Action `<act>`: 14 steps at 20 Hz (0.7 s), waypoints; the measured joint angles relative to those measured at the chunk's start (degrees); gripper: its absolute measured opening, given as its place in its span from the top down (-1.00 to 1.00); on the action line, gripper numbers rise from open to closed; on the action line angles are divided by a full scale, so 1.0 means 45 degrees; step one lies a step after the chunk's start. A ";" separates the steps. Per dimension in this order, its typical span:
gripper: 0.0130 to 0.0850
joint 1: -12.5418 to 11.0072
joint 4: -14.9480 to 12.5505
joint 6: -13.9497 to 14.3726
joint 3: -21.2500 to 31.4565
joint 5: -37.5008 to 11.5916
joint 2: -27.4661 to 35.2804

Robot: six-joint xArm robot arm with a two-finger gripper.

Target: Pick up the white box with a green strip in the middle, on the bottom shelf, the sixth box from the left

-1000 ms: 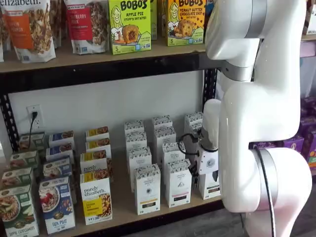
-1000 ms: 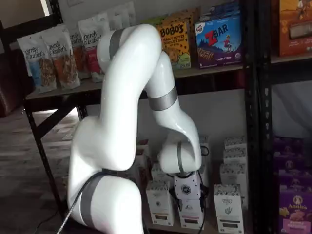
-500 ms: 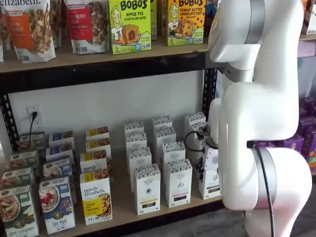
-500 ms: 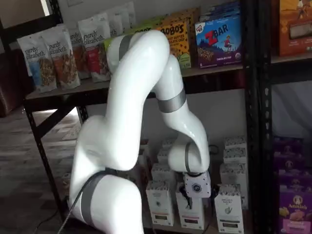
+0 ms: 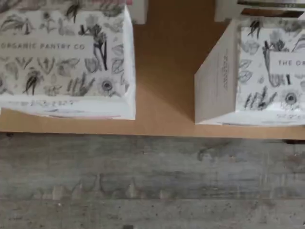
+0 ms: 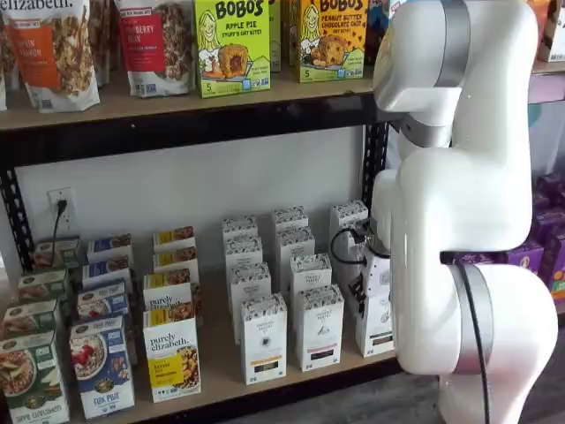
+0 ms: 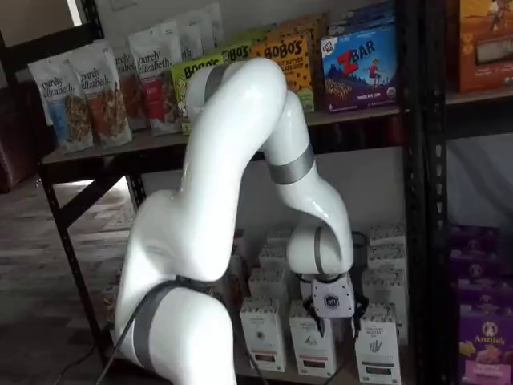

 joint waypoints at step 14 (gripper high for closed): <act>-1.00 -0.0241 0.0199 -0.0430 -0.0760 0.0226 0.0301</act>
